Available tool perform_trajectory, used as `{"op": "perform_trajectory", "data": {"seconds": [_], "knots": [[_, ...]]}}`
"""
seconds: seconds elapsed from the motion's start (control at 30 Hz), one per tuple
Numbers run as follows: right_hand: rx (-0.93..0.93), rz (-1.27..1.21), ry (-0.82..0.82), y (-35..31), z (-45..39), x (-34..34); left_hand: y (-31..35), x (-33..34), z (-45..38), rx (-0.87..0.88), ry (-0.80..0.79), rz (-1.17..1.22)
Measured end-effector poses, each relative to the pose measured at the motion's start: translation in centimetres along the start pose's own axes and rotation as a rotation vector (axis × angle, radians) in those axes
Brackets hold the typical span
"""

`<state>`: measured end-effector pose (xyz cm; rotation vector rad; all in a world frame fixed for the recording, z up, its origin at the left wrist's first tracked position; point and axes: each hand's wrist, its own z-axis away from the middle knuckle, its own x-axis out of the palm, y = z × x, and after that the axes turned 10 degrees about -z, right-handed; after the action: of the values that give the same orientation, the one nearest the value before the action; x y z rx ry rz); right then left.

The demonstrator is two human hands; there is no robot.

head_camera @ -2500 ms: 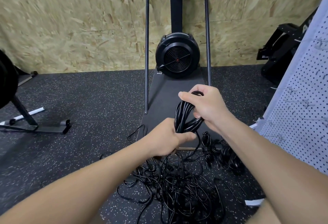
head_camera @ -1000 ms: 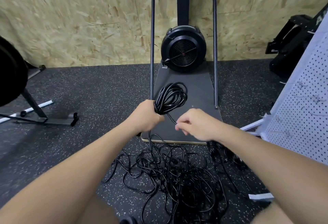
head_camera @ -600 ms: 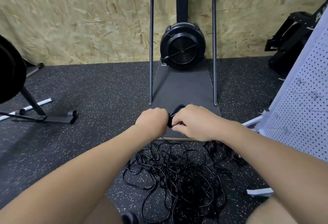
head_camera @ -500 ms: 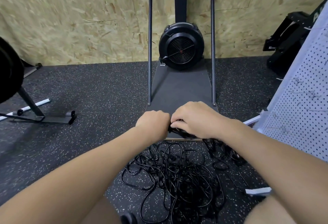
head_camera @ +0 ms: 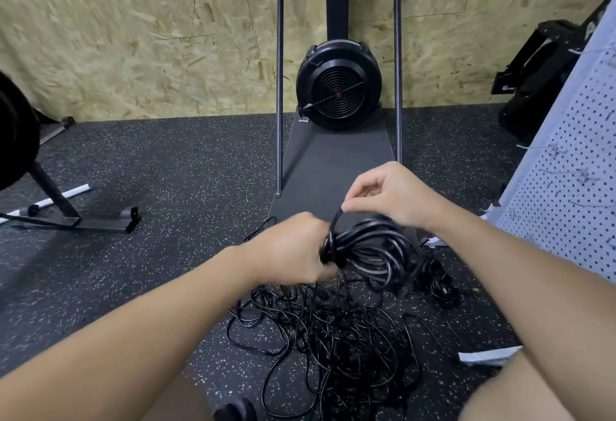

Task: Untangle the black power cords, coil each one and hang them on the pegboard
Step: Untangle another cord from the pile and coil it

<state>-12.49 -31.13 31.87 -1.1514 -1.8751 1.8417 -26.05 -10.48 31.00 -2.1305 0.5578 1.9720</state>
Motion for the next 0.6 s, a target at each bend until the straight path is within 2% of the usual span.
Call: {"op": "perform_trajectory", "data": {"seconds": [0.2,0.3,0.37,0.43,0.53,0.6], "knots": [[0.113,0.002,0.022,1.9,-0.5,-0.4,-0.5,-1.4,-0.5,-0.207,0.187,0.067],[0.245,-0.230,0.007,1.9,0.0,0.4,0.0,-1.8,-0.7,-0.251,0.212,0.195],[0.400,-0.308,-0.119,1.8,0.7,1.1,0.3,-1.7,-0.8,-0.241,0.244,0.247],[0.381,-0.196,-0.161,2.3,1.1,1.9,0.0,-1.3,-1.2,-0.292,0.265,0.274],[0.380,-0.055,-0.062,2.4,1.3,2.9,-1.3,-0.3,-2.1,-0.473,0.240,0.288],[0.331,0.134,-0.078,1.8,1.4,3.2,-2.2,0.5,-2.7,-0.552,0.217,0.268]]}}
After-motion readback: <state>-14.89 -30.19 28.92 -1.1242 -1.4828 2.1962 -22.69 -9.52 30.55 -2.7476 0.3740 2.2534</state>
